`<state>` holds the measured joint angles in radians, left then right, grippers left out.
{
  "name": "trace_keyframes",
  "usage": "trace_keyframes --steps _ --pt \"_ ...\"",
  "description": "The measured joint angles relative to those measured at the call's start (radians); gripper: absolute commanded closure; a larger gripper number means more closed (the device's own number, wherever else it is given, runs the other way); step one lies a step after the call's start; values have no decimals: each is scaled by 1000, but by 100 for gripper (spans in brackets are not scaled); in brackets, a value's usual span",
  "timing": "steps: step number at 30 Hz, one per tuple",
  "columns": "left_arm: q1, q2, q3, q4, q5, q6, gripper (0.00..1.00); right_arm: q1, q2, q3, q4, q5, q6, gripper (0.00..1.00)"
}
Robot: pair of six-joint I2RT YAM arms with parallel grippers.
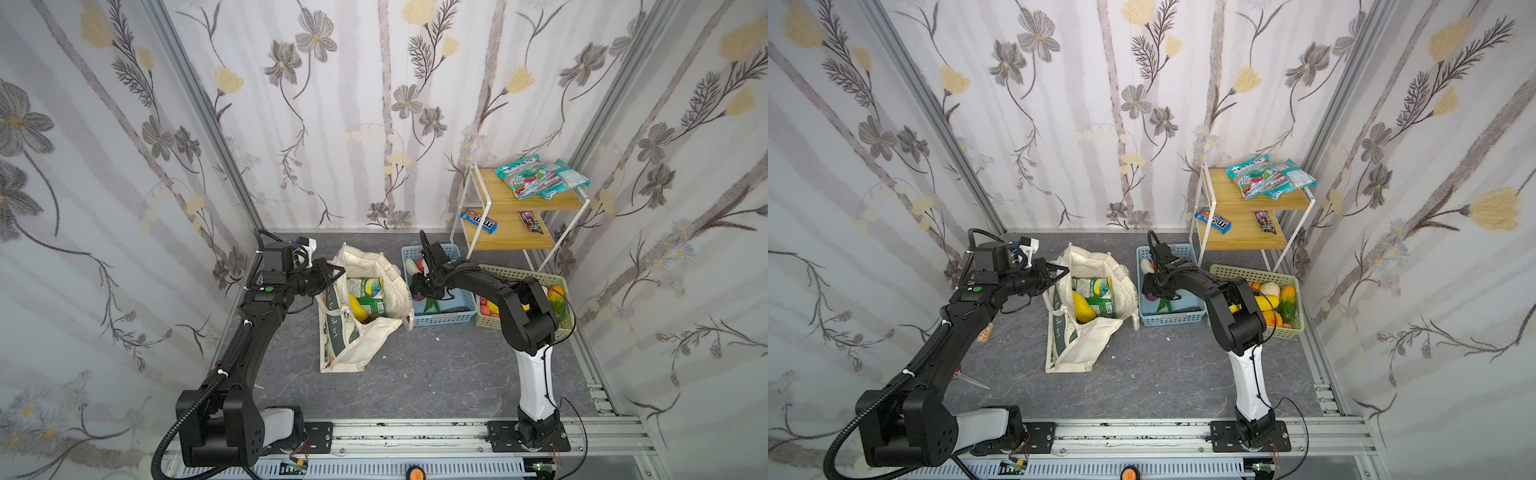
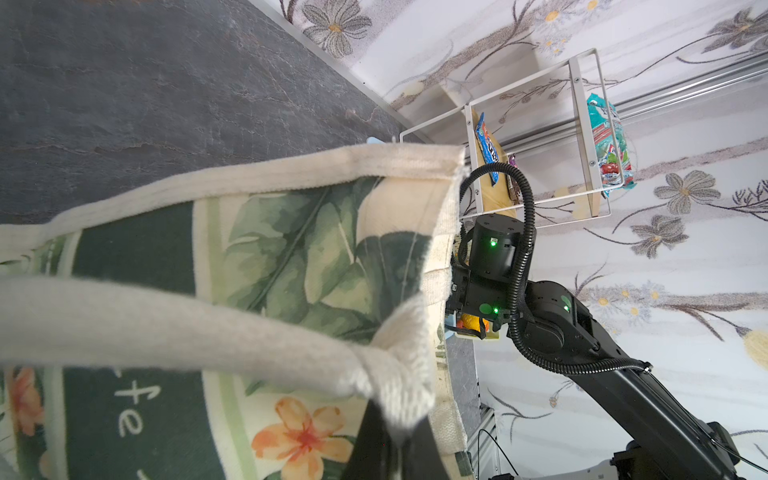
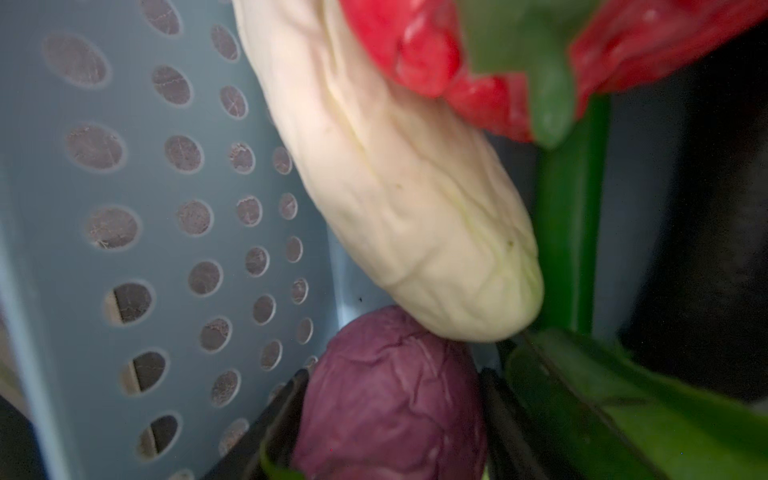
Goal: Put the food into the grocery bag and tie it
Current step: 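Lower the open right gripper onto the purple round vegetable and close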
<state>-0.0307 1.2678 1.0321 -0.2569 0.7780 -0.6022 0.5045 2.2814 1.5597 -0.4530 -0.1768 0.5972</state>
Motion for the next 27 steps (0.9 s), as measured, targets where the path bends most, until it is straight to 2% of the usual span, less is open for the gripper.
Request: trace_keyframes --steps 27 --pt "0 0 -16 26 0 -4 100 0 -68 -49 4 -1 0 41"
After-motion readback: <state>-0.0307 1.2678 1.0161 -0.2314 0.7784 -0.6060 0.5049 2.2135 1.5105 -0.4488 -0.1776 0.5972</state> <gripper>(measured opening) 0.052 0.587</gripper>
